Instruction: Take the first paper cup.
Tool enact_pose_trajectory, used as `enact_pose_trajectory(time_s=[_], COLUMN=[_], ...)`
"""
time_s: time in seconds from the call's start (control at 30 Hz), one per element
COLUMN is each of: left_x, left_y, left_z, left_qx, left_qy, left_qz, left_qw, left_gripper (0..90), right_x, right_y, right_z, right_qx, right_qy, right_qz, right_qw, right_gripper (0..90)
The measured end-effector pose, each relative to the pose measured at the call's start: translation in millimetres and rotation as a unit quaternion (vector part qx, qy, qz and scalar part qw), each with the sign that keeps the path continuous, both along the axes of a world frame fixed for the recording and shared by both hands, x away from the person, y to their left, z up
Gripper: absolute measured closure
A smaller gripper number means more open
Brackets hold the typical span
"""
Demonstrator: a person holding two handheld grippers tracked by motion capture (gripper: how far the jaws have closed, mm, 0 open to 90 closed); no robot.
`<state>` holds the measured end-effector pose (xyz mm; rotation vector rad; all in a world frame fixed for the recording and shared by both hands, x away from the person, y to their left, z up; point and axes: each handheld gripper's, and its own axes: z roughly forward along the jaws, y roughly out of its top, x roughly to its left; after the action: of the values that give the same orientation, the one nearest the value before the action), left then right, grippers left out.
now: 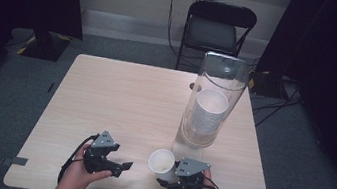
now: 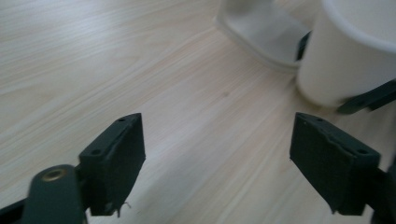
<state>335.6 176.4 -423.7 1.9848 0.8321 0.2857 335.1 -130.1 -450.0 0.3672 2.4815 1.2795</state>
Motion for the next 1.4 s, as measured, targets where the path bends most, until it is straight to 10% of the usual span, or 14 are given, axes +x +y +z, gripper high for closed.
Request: enact_pose_trajectory(time_s=[0.27, 0.43, 0.97, 1.1, 1.4], left_x=[-8.2, -11.4, -12.4, -9.9, 8.4], left_y=[-5.5, -11.8, -8.8, 2.8, 48.7], left_z=[22.5, 23.1, 21.8, 24.1, 21.8], left_qx=[-0.060, -0.025, -0.030, -0.018, -0.019], left_qy=[-0.009, 0.000, 0.099, 0.099, 0.118], left_qz=[-0.026, -0.034, 0.002, 0.039, 0.138], left_qw=[0.9978, 0.9991, 0.9947, 0.9941, 0.9831], left_gripper=[29.3, 37.9, 86.0, 87.0, 84.0], right_x=[0.7, -2.4, -10.7, -8.2, 1.9], right_y=[22.0, 39.4, 62.4, 53.2, 6.7], right_z=[-4.0, -1.1, 2.0, 3.2, 8.9], right_qx=[-0.031, -0.038, -0.037, -0.027, 0.011], right_qy=[-0.017, -0.032, -0.051, -0.035, -0.006], right_qz=[0.027, 0.053, 0.060, 0.044, -0.020], right_qw=[0.9990, 0.9974, 0.9962, 0.9981, 0.9997], right_gripper=[33.5, 33.4, 26.6, 25.9, 21.0])
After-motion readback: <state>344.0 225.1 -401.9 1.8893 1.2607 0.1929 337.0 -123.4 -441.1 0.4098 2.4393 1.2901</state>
